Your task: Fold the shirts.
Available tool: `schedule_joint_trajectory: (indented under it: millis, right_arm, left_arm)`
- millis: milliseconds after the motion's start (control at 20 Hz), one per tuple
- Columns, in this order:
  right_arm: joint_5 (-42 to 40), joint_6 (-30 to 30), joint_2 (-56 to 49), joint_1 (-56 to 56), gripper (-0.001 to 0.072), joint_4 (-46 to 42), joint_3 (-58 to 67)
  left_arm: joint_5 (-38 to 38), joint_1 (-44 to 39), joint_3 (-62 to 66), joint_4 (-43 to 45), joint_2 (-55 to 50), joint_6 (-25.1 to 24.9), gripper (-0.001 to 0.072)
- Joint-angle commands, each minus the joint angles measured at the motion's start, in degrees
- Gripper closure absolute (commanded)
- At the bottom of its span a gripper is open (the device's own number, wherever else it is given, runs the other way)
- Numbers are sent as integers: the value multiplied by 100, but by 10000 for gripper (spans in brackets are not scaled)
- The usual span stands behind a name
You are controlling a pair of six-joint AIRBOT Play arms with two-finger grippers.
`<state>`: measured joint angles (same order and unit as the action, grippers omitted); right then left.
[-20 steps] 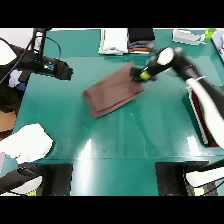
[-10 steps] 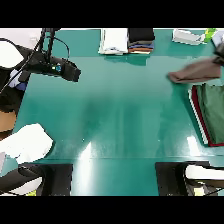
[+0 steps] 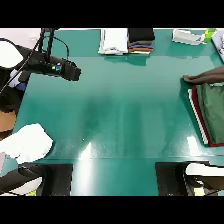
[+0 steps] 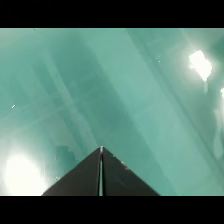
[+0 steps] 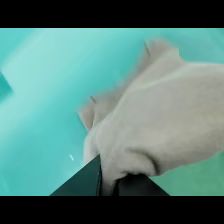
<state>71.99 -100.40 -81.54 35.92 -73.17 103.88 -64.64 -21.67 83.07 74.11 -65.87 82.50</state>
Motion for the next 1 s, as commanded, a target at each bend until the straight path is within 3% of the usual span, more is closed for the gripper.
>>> schedule_joint_trajectory:
  millis: [0, 250, 550, 700, 950]
  right_arm:
    - [203, 162, 28, 118, 692, 164, 903]
    - [822, 455, 262, 118, 692, -319, 1270]
    - [979, 929, 1419, 776, 692, -682, -533]
    - [887, 1248, 2100, 1331, 692, -1126, -1919]
    - [490, 1613, 2903, 1923, 689, -1147, -4166]
  left_arm:
    - [-15, 0, -2, -4, 4, 20, 676]
    - [-101, 0, -2, -22, 4, 11, 676]
    - [-339, 0, -2, -20, 4, -4, 676]
    - [-339, 0, -2, -22, 4, -4, 676]
    - [-352, 0, -2, -22, 4, -7, 676]
